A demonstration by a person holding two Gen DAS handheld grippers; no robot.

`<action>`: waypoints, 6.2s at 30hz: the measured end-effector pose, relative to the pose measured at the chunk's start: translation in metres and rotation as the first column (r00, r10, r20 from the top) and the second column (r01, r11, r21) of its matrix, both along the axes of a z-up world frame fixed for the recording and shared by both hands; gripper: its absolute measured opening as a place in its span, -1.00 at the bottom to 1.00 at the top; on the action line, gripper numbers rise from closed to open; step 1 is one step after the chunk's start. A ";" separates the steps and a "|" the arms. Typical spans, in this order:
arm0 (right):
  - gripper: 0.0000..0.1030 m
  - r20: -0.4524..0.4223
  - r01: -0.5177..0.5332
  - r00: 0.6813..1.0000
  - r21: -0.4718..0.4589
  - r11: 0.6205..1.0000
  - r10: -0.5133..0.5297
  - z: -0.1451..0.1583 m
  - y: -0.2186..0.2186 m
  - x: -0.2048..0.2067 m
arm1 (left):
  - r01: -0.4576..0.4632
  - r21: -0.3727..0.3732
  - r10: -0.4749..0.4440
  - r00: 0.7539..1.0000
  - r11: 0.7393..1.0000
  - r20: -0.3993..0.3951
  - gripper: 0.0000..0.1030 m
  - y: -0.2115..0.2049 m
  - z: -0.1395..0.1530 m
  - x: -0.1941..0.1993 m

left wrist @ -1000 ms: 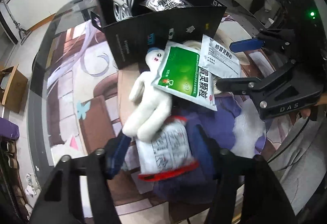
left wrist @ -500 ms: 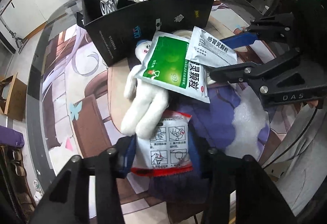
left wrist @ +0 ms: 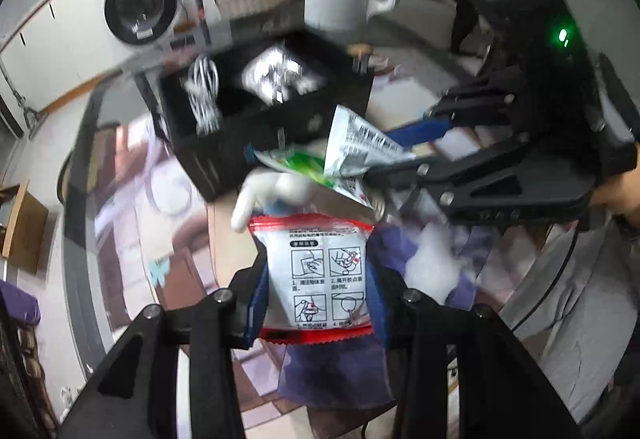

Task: Organize soft objects
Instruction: 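Grasp the red-and-white snack packet with the left tool while the right tool grasps a white sachet, then carry the snack packet and white sachet over the black box and release them inside, then move both tools back toward the green sachet and plush toy on the cloth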

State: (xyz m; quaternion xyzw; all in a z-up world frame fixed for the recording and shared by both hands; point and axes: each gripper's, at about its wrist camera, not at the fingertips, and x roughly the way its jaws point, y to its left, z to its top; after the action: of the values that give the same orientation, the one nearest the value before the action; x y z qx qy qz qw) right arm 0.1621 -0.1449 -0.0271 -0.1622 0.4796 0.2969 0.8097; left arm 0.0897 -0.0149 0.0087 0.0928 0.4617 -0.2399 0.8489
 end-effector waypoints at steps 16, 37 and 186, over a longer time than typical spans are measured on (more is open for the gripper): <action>-0.39 0.297 0.002 0.953 0.197 0.980 -0.061 0.076 -0.009 -0.030 | -0.100 -0.108 0.134 0.916 0.989 0.379 -0.21 0.029 0.060 -0.025; -0.39 0.617 -0.078 0.751 0.435 0.897 -0.234 0.129 -0.019 -0.097 | -0.139 -0.211 0.240 0.765 0.968 0.597 -0.21 0.064 0.094 -0.053; 0.32 -0.038 0.199 0.980 0.134 0.971 -0.196 0.009 -0.028 0.031 | -0.224 0.008 0.224 0.973 0.975 -0.049 0.40 0.012 -0.021 0.054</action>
State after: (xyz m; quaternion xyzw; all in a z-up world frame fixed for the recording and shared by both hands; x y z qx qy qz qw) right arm 0.1929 -0.1729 -0.0183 -0.0541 0.4815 0.2491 0.8386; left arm 0.1440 -0.0029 -0.0127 0.0351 0.4905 -0.1442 0.8587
